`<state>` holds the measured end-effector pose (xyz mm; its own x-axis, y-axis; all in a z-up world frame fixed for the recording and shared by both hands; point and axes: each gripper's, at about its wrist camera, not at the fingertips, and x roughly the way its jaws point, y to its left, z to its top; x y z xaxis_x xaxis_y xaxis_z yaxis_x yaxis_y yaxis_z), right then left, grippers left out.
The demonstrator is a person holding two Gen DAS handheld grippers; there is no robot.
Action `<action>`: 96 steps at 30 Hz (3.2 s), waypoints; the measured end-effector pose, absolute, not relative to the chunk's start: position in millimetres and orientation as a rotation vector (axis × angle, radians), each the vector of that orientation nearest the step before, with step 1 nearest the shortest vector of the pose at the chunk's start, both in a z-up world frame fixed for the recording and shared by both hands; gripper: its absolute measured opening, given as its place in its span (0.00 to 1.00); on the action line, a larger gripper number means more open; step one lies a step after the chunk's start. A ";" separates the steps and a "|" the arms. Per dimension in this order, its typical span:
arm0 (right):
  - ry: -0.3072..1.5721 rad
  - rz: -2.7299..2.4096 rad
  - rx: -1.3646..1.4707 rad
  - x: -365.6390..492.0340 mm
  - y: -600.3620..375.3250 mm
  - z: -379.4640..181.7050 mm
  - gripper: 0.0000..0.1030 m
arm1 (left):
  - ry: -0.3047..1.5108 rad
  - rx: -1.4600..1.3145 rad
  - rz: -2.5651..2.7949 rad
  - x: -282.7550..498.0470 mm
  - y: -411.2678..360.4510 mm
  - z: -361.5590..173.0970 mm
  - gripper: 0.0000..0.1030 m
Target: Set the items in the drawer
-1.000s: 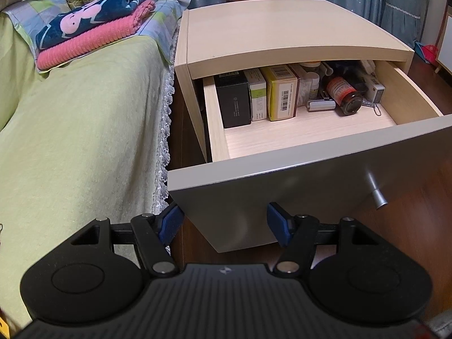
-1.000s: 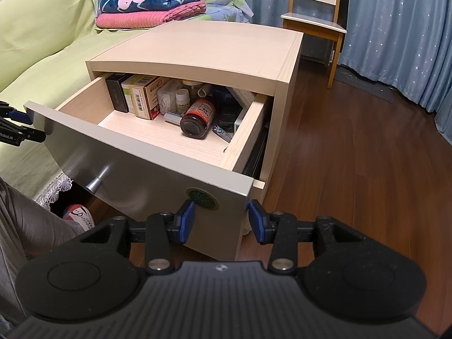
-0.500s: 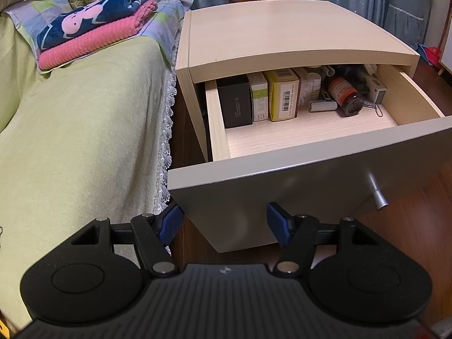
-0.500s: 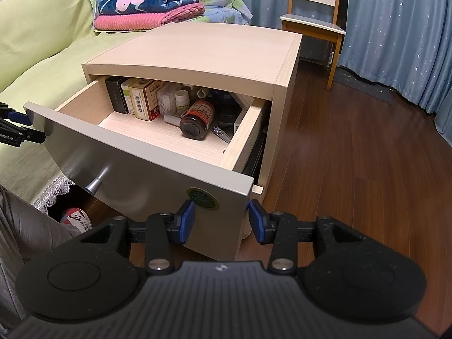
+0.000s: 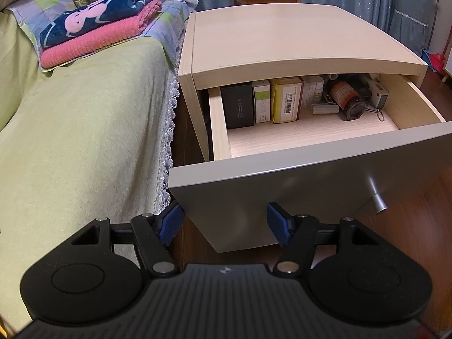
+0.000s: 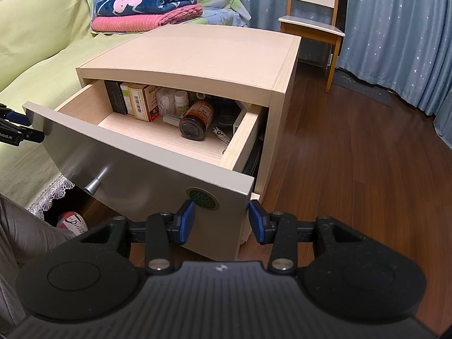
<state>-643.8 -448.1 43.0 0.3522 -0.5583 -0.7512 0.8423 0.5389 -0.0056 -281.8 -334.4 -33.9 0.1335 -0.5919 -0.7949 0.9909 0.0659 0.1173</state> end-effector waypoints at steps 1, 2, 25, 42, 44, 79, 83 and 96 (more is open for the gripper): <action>0.778 -0.942 0.419 -643.5 -448.7 42.7 0.37 | 0.655 0.773 -1.331 -281.8 -334.7 -33.9 0.64; 0.777 -0.943 0.418 -643.6 -448.5 42.0 0.37 | 0.655 0.771 -1.331 -281.7 -335.0 -33.9 0.64; 0.760 -0.964 0.408 -641.0 -458.3 38.8 0.37 | 0.660 0.758 -1.313 -281.5 -350.5 -33.8 0.64; 0.756 -0.978 0.408 -638.2 -466.4 38.7 0.37 | 0.660 0.755 -1.309 -281.3 -357.3 -33.1 0.64; 0.755 -0.980 0.408 -637.7 -467.0 38.6 0.37 | 0.661 0.754 -1.309 -281.2 -357.7 -33.5 0.64; 0.736 -1.012 0.413 -635.7 -472.0 33.4 0.37 | 0.672 0.729 -1.305 -276.9 -371.5 -33.0 0.64; 0.734 -1.014 0.413 -635.2 -471.6 32.7 0.37 | 0.672 0.728 -1.306 -276.5 -372.9 -33.0 0.64; 0.727 -1.023 0.413 -633.8 -470.2 30.5 0.37 | 0.674 0.722 -1.301 -276.1 -378.4 -31.4 0.64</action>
